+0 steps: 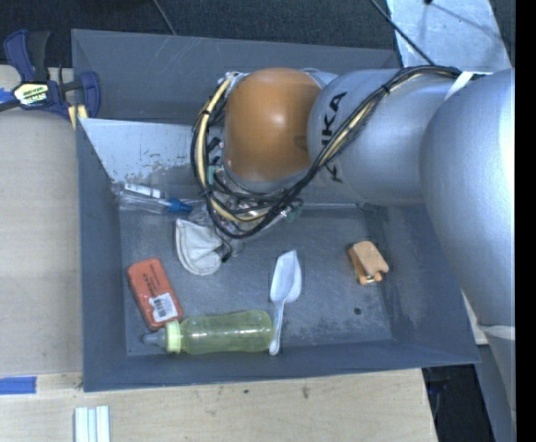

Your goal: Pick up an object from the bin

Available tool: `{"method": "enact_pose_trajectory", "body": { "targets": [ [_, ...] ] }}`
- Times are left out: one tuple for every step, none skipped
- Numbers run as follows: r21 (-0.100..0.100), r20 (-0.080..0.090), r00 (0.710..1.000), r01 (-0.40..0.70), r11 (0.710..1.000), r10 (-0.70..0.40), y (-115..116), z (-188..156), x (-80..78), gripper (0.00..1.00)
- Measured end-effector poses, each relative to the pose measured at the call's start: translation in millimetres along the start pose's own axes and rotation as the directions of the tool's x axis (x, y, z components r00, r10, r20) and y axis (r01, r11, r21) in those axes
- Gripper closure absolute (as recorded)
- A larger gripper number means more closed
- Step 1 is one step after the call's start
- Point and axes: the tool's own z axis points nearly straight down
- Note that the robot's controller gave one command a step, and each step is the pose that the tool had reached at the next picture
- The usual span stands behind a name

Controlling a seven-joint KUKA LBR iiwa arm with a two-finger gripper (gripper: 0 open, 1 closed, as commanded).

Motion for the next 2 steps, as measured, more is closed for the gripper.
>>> {"method": "enact_pose_trajectory", "body": {
  "targets": [
    [0.003, 0.002, 1.0, -0.003, 1.0, 0.003, -1.8, -64.9, -1.8, 1.0],
    [0.0, 0.0, 1.0, -0.005, 1.0, 0.005, -0.9, -79.5, -0.9, 1.0]
  ]
}}
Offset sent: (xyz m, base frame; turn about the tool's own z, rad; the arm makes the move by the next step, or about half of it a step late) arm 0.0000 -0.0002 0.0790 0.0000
